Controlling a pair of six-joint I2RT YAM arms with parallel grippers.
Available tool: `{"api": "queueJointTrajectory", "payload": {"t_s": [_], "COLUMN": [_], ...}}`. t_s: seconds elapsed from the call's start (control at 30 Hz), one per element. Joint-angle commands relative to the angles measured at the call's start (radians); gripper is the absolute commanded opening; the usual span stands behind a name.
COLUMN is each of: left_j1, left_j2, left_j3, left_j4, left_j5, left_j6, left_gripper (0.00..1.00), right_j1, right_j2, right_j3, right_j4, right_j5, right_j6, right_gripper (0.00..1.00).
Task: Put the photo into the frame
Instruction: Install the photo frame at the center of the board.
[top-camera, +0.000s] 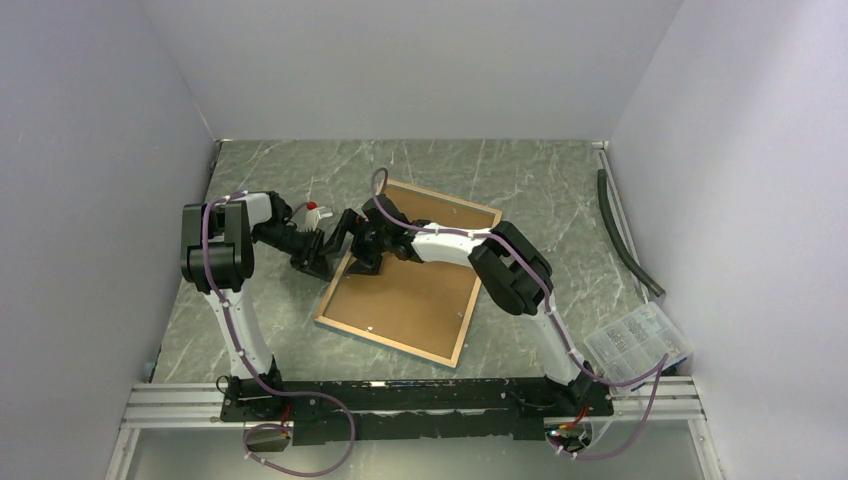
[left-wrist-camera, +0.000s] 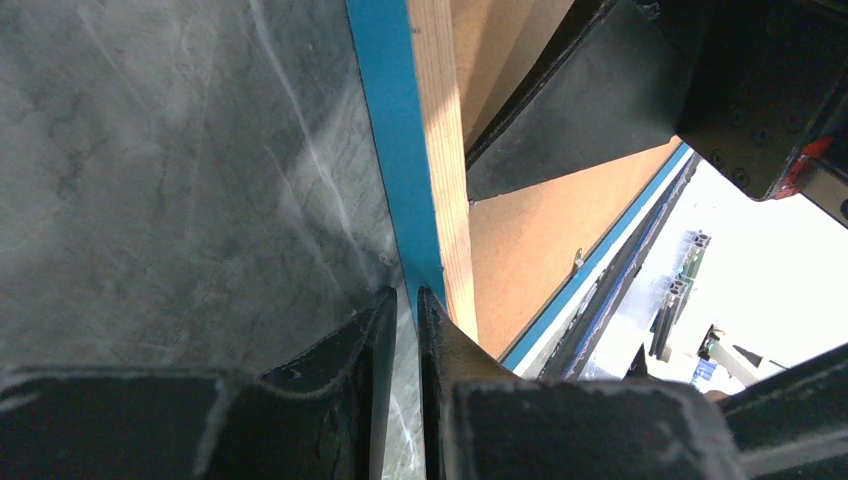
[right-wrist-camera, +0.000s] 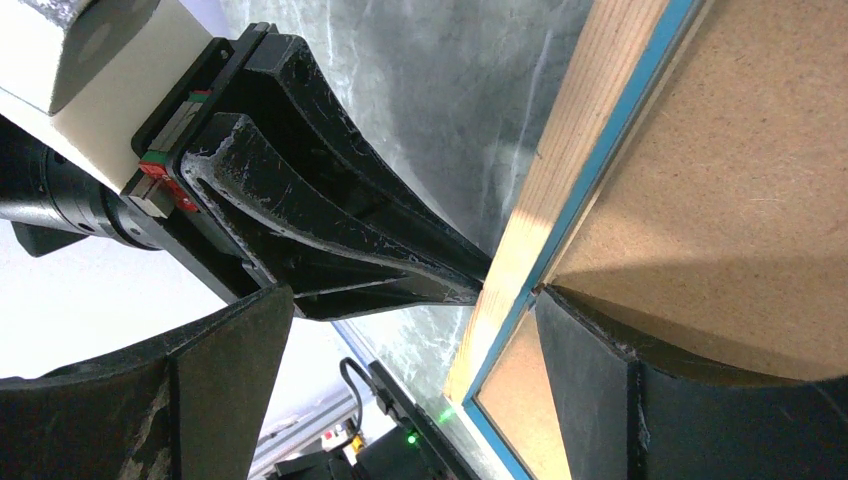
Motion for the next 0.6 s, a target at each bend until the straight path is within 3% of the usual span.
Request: {"api": "queueJointTrajectory", "payload": {"t_s": [0.0, 0.23, 0.57], "left_j1": [-0.011, 0.006, 0.026], "left_j2": [-0.038, -0.05, -0.058], "left_j3": [-0.002, 0.038, 0.053], "left_j4": [-0.015, -0.033, -0.03], "left_j5": [0.029, 0.019, 0.016], "left_j6": [0.028, 0.025, 0.014], "left_gripper": [0.2, 0.19, 0.19], "right_j1": [0.006, -0.006, -0.07], "right_j2": [0.035, -0.049, -0.167], "right_j3": [0.01, 0.055, -0.06], "right_j4": [-0.039, -0.109, -0.128], "right_j5": [0.007, 0.054, 0.101], "right_j6": [-0.033, -0.196, -0.257], "right_gripper": [0.96, 0.98, 0.99]}}
